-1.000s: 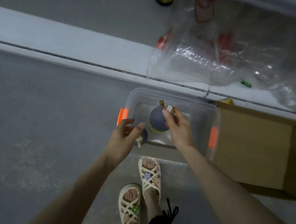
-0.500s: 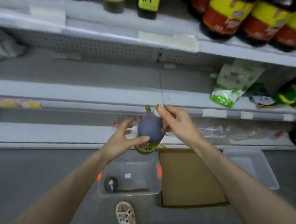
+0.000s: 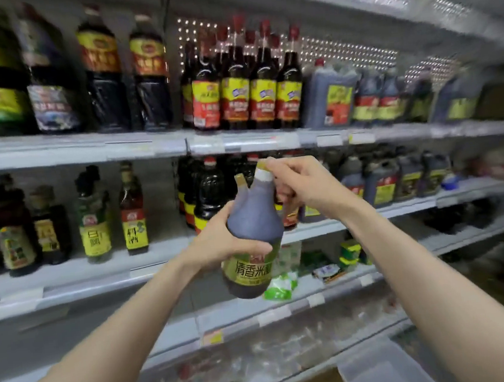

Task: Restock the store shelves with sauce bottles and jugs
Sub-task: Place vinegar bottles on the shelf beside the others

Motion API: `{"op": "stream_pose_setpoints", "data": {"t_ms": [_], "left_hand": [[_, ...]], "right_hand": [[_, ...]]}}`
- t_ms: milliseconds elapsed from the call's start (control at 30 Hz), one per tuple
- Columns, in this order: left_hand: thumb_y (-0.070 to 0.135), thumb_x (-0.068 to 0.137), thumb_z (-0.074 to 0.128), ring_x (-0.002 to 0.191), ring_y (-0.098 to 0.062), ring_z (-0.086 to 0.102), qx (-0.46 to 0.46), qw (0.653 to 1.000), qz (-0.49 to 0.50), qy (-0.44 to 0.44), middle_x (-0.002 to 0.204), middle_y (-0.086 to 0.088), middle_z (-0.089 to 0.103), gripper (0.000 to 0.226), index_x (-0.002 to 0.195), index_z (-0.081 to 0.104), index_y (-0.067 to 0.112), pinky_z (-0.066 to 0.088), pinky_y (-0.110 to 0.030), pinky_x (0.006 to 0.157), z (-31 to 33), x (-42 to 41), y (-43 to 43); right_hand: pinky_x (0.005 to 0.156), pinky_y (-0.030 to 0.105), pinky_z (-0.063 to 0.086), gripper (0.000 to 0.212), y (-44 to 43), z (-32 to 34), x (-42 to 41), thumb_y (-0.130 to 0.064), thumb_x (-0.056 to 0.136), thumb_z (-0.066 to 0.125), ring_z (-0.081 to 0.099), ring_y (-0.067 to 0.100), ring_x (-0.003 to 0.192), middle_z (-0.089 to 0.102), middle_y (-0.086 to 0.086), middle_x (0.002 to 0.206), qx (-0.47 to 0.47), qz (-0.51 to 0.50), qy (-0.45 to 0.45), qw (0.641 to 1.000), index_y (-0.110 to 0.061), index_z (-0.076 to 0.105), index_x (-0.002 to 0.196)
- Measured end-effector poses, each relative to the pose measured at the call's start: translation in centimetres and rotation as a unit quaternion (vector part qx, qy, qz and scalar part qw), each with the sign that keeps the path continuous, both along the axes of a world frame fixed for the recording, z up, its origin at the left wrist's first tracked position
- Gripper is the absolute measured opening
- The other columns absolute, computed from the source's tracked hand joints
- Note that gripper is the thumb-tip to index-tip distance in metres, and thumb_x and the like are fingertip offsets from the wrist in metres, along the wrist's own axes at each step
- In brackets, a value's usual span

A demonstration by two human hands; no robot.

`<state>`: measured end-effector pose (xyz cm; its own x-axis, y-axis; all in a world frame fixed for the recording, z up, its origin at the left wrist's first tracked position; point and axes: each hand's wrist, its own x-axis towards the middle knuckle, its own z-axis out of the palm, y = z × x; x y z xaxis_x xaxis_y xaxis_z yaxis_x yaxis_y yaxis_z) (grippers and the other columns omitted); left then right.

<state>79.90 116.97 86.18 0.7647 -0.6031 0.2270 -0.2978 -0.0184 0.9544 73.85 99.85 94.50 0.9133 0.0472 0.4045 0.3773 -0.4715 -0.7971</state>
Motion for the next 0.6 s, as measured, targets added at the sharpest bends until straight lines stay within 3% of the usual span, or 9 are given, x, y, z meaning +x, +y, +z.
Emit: {"op": "stream_pose_setpoints", "data": {"t_ms": [100,300,367,500,600], "left_hand": [[0.034,0.039,0.091,0.108,-0.016,0.065,-0.031,0.999,-0.011,-0.034,0.117,0.001,0.068,0.093,0.123,0.052,0.025,0.052,-0.046,0.093,2.4,-2.2,-5.8],[0.030,0.035,0.091,0.097,-0.014,0.069,-0.084,0.994,-0.022,-0.064,0.109,0.000,0.070,0.085,0.112,0.056,0.028,0.057,-0.036,0.083,6.8,-7.5,-19.5],[0.026,0.036,0.092,0.095,-0.013,0.069,-0.090,0.993,-0.030,-0.072,0.108,0.000,0.070,0.086,0.114,0.056,0.027,0.058,-0.034,0.081,8.2,-8.9,-23.7],[0.026,0.042,0.093,0.097,-0.017,0.069,-0.095,0.991,-0.049,-0.083,0.111,-0.001,0.070,0.093,0.126,0.053,0.024,0.057,-0.041,0.085,10.4,-10.7,-30.9],[0.032,0.039,0.092,0.097,-0.016,0.069,-0.094,0.990,-0.053,-0.090,0.110,0.000,0.070,0.094,0.124,0.053,0.024,0.057,-0.042,0.086,12.1,-11.3,-35.8]], "right_hand": [[0.051,0.041,0.056,0.041,-5.2,2.7,-3.2,-0.038,0.099,0.046,0.049,0.016,0.051,0.040,-0.008,0.051,0.003,-0.030,-0.020,0.999,-0.010,0.048,0.070],[0.054,0.036,0.050,0.037,-17.4,6.9,-10.0,-0.036,0.098,0.047,0.055,0.018,0.050,0.046,-0.002,0.055,-0.005,-0.091,-0.056,0.994,-0.003,0.062,0.096],[0.055,0.036,0.049,0.030,-21.4,8.0,-12.0,-0.032,0.098,0.049,0.055,0.016,0.049,0.047,0.001,0.060,0.008,-0.095,-0.065,0.993,-0.006,0.063,0.091],[0.048,0.021,0.046,0.014,-28.5,9.6,-14.8,-0.023,0.099,0.051,0.057,0.015,0.055,0.057,0.005,0.070,0.013,-0.104,-0.096,0.990,-0.022,0.064,0.093],[0.051,0.017,0.045,0.014,-33.4,10.2,-15.6,-0.018,0.099,0.051,0.057,0.007,0.057,0.062,-0.005,0.067,0.013,-0.112,-0.128,0.985,-0.024,0.064,0.095]]}}
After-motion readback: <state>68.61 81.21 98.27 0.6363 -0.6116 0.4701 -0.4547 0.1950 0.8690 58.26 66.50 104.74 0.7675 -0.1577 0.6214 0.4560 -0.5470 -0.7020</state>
